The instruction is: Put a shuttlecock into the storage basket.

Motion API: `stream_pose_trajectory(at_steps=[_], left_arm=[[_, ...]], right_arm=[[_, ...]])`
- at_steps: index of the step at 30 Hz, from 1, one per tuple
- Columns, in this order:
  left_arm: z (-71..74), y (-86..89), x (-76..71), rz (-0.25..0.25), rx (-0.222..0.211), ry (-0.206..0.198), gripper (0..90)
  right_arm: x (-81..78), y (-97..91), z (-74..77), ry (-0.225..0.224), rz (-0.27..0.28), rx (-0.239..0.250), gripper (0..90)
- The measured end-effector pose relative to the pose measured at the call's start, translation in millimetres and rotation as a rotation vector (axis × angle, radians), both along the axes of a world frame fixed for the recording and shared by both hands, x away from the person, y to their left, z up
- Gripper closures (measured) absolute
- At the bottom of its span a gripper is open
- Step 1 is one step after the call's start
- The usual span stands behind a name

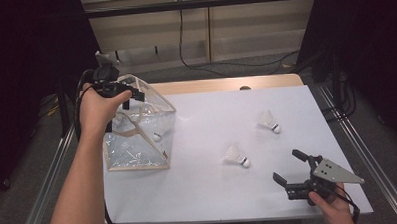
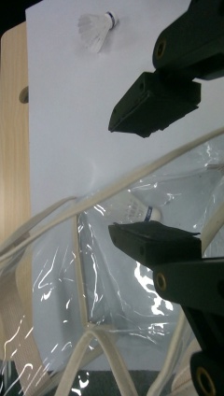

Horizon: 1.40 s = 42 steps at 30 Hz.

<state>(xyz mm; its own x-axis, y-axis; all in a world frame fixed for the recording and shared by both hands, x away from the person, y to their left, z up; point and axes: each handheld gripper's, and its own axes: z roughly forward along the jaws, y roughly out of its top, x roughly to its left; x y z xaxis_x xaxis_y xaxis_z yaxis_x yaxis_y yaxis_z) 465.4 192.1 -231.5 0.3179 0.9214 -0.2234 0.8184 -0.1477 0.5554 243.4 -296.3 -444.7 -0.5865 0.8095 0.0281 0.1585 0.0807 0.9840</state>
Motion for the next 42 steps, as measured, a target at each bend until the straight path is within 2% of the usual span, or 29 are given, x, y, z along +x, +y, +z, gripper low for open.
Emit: stream_pose_trajectory(at_steps=[7,18,20,22,24,27,31,39,42], left_arm=[[5.3,-9.2,-7.0,-0.059,-0.007,0.009,40.0],[12.0,-21.3,-17.6,-0.143,0.011,0.025,35.4],[13.1,-24.1,-19.3,-0.158,0.003,0.05,33.6],[14.1,-27.3,-21.4,-0.175,0.02,0.048,32.9],[15.1,-30.5,-23.7,-0.19,0.01,0.044,32.5],[15.1,-34.0,-26.1,-0.206,0.013,0.041,31.2],[13.3,-38.4,-28.9,-0.241,-0.005,0.062,28.8],[10.4,-47.3,-36.1,-0.283,-0.019,0.06,26.2],[10.3,-51.3,-38.8,-0.301,-0.011,0.062,25.8]], right_arm=[[-0.1,0.4,0.2,-0.001,0.001,-0.004,0.3],[-0.1,0.8,0.0,0.002,0.004,-0.007,0.3],[-0.1,1.1,0.1,0.0,0.008,-0.007,0.3],[-0.1,1.4,0.1,-0.001,0.008,-0.008,0.3],[-0.1,1.6,0.1,-0.002,0.008,-0.007,0.3],[-0.2,1.5,0.2,-0.003,0.01,-0.008,0.5],[-0.4,1.6,0.2,-0.001,0.011,-0.007,0.6],[-0.4,1.6,0.4,-0.003,0.01,-0.009,0.6],[-0.5,1.6,0.4,-0.003,0.01,-0.009,0.6]])
